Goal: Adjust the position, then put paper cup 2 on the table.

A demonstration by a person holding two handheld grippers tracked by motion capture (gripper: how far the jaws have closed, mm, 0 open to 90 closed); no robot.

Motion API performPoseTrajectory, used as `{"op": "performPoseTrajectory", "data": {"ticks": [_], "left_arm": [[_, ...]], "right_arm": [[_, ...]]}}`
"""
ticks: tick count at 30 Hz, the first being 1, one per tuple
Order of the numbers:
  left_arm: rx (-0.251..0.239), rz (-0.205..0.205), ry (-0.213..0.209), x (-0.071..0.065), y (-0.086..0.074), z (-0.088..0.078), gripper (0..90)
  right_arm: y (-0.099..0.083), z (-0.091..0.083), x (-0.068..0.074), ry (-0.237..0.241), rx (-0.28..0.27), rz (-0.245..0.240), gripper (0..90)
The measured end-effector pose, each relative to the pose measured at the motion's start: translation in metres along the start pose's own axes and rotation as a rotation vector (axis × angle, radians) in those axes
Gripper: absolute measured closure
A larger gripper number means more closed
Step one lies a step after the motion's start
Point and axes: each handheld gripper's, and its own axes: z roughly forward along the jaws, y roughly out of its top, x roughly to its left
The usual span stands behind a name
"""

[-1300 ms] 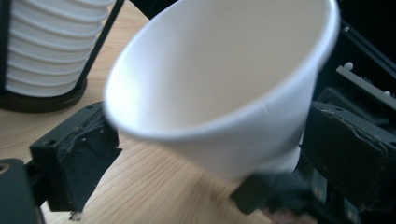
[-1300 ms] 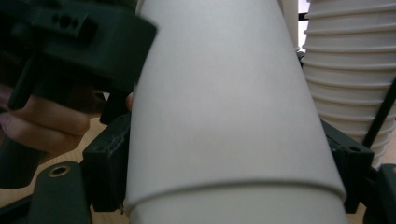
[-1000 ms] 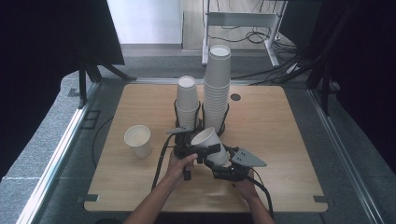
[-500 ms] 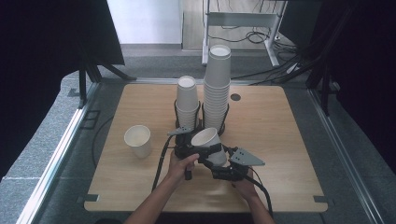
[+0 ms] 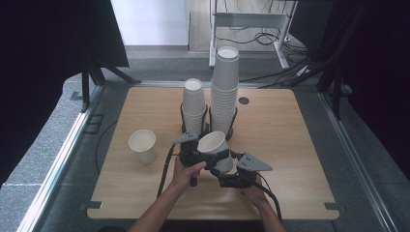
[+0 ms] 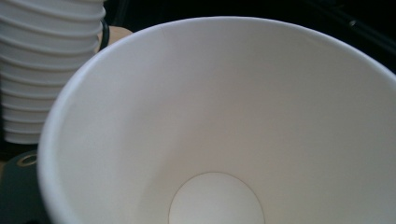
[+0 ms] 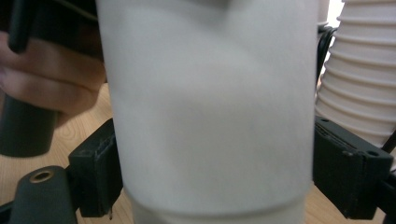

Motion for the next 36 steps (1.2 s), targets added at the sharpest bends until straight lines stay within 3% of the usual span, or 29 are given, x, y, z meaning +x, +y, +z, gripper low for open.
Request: {"op": "performPoseTrajectory", "data": {"ticks": [6, 12, 20, 25, 31, 36], "left_arm": [[-0.017, 0.045, 0.042, -0.003, 0.002, -0.008, 13.5], [-0.026, 0.094, 0.092, -0.004, 0.004, -0.016, 13.5], [-0.034, 0.131, 0.162, -0.002, 0.003, -0.03, 13.3], [-0.027, 0.15, 0.232, 0.004, -0.001, -0.036, 13.3], [-0.004, 0.171, 0.31, 0.014, -0.01, -0.042, 13.2], [0.008, 0.178, 0.365, 0.019, -0.015, -0.046, 13.1]], "right_arm": [[-0.002, 0.002, 0.0, -0.004, 0.04, -0.007, 12.3], [-0.004, 0.004, 0.002, -0.021, 0.124, -0.022, 12.3], [-0.006, -0.001, 0.0, -0.047, 0.156, -0.04, 11.9], [-0.007, -0.005, -0.003, -0.041, 0.179, -0.023, 12.0], [-0.008, -0.006, -0.001, -0.021, 0.2, -0.039, 12.4], [-0.009, -0.006, -0.001, -0.031, 0.218, -0.052, 12.6]]}}
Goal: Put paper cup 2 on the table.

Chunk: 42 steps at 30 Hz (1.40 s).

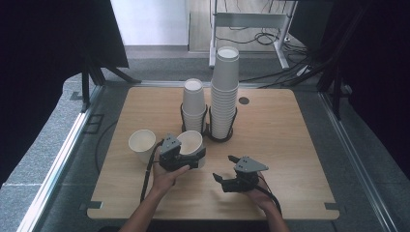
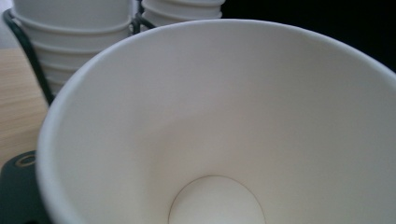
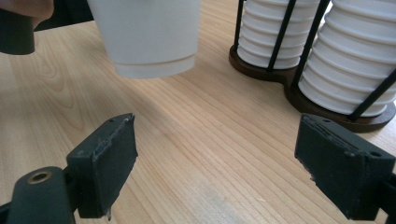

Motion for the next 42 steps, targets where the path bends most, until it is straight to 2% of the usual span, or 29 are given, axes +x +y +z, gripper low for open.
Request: {"op": "performPoseTrajectory", "data": {"ticks": [7, 14, 18, 27, 33, 38, 42], "left_arm": [[0.012, 0.012, 0.076, 0.004, -0.005, 0.002, 12.7], [0.023, 0.045, 0.122, 0.005, -0.007, 0.004, 12.5], [0.027, 0.044, 0.151, 0.008, -0.008, 0.004, 12.4], [0.052, 0.088, 0.252, 0.01, -0.016, 0.016, 11.8], [0.072, 0.119, 0.287, 0.014, -0.02, 0.029, 11.6], [0.089, 0.122, 0.318, 0.02, -0.021, 0.038, 11.4], [0.094, 0.097, 0.341, 0.026, -0.021, 0.041, 11.2]], "right_arm": [[-0.001, -0.002, -0.003, -0.013, 0.002, 0.002, 13.0], [-0.002, -0.002, -0.004, -0.024, 0.008, 0.004, 13.2], [-0.004, 0.0, -0.004, -0.03, 0.013, 0.002, 13.2], [-0.005, 0.001, -0.004, -0.031, 0.016, 0.007, 13.2], [-0.006, 0.002, -0.002, -0.025, 0.022, 0.005, 13.2], [-0.005, 0.003, 0.0, -0.02, 0.023, 0.0, 13.2], [-0.005, 0.003, 0.001, -0.009, 0.016, 0.0, 13.2]]}}
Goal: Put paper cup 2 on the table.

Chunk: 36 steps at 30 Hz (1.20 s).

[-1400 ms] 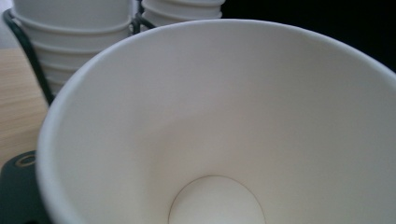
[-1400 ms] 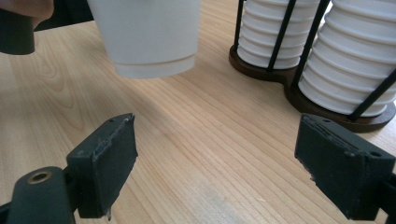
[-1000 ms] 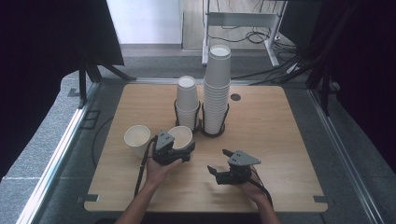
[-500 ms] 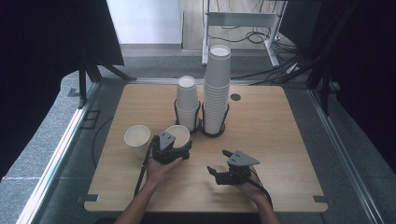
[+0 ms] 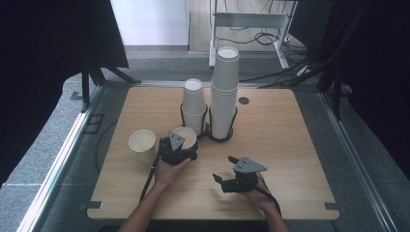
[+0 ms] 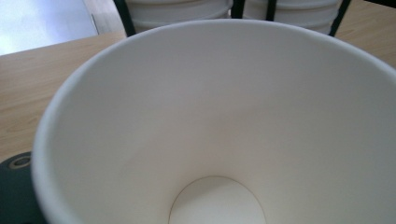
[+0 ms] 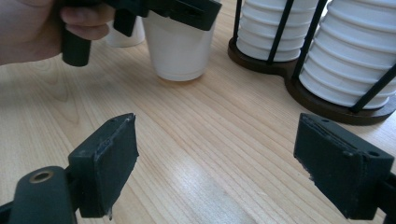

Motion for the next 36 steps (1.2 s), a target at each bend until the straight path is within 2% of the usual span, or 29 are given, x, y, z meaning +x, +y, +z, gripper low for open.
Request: {"op": "performPoseTrajectory", "data": {"ticks": [5, 18, 21, 26, 36], "left_arm": [[0.013, -0.004, 0.015, 0.0, -0.002, 0.007, 10.7], [0.012, -0.01, -0.005, 0.003, -0.003, 0.011, 9.6], [0.013, -0.015, 0.003, 0.003, -0.003, 0.011, 1.6], [0.001, -0.021, -0.017, 0.002, -0.002, 0.006, 0.0], [-0.056, 0.018, 0.005, -0.005, 0.008, -0.016, 0.0]], "right_arm": [[0.0, -0.001, -0.001, 0.0, 0.0, -0.002, 13.2], [0.004, -0.005, 0.0, 0.018, -0.027, -0.009, 13.3], [0.004, -0.005, 0.001, 0.017, -0.03, -0.006, 13.3], [0.005, -0.006, 0.002, 0.019, -0.031, -0.009, 13.3], [0.004, -0.006, 0.003, 0.022, -0.027, -0.015, 13.3]]}}
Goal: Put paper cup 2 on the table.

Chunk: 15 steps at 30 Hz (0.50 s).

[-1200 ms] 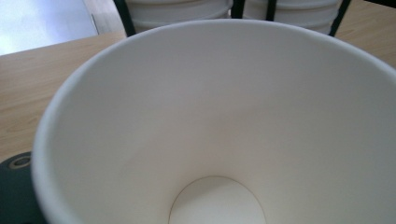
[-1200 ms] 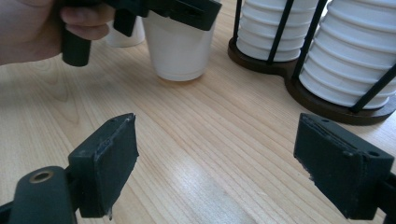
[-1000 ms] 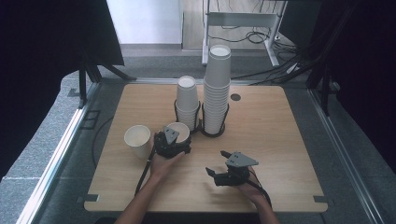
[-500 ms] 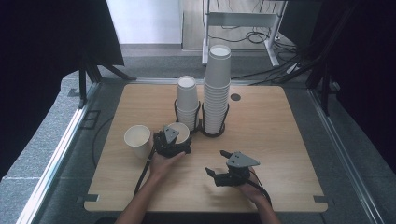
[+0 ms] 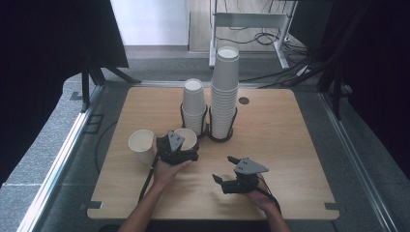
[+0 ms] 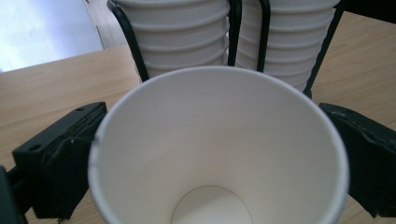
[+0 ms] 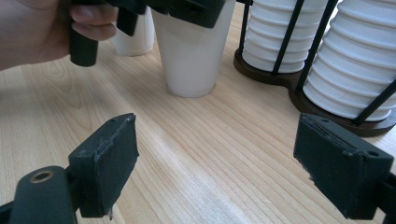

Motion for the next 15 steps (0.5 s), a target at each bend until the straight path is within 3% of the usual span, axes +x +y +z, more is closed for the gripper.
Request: {"op": "performPoseTrajectory", "data": {"ticks": [11, 15], "left_arm": [[-0.042, 0.004, 0.023, 0.001, 0.006, -0.028, 0.0], [-0.058, -0.009, 0.001, 0.003, 0.007, -0.041, 0.0]], "right_arm": [[0.001, -0.002, 0.001, -0.002, -0.007, -0.003, 13.3], [0.001, -0.003, 0.0, -0.011, -0.01, 0.0, 13.3]]}}
